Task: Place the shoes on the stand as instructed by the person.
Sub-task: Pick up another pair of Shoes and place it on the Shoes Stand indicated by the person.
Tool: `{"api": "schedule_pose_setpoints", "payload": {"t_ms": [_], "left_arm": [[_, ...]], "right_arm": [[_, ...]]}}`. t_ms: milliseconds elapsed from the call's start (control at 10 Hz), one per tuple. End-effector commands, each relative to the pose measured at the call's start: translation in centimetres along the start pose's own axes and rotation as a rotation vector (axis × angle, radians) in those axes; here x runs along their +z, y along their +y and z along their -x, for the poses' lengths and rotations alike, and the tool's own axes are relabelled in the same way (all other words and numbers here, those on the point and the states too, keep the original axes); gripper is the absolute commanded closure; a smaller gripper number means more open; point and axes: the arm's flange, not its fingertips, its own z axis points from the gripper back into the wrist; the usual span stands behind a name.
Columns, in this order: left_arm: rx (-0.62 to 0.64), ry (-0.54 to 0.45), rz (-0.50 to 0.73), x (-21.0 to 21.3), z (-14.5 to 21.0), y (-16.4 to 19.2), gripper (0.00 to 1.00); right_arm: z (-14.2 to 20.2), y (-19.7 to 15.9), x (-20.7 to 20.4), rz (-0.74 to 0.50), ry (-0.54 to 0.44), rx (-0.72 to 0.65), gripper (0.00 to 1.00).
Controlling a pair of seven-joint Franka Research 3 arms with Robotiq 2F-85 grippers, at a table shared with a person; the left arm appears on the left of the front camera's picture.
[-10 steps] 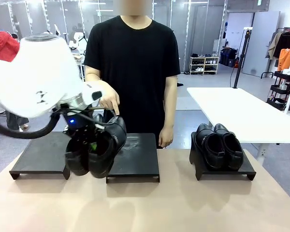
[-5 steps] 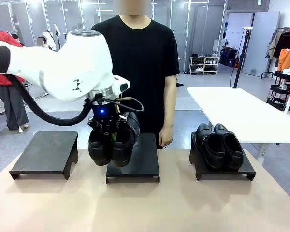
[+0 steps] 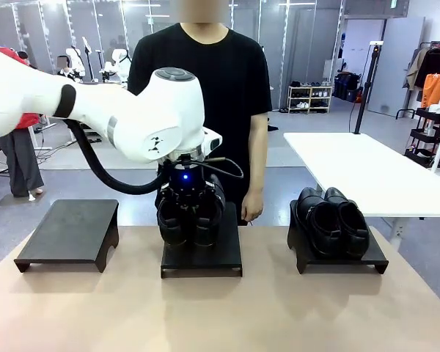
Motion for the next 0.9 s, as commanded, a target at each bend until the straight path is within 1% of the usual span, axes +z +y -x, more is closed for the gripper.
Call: {"api": "schedule_pose_setpoints", "payload": {"t_ms": [0, 200, 300, 400, 600, 800], "left_arm": [[0.033, -0.062, -0.023, -0.5, -1.8, -1.6, 0.92], [0.043, -0.041, -0.029, -2.0, -1.9, -2.2, 0.92], [0.044, -0.047, -0.025, -2.5, -2.0, -2.3, 0.92], [0.016, -0.065, -0.006, -3.4, -2.1, -2.4, 0.92], [0.018, -0.066, -0.042, -4.5, -1.9, -2.4, 0.92], [0.017, -0.086, -0.036, -5.4, -1.7, -2.5, 0.92]], "right_arm": [[0.4, 0.1, -0.1, 0.004, 0.008, -0.002, 0.00], [0.4, 0.1, -0.1, 0.004, 0.008, -0.002, 0.00], [0.4, 0.1, -0.1, 0.004, 0.008, -0.002, 0.00], [0.4, 0.1, -0.1, 0.004, 0.008, -0.002, 0.00], [0.4, 0.1, -0.1, 0.004, 0.008, -0.002, 0.00], [0.4, 0.1, -0.1, 0.004, 0.008, -0.002, 0.00]]}}
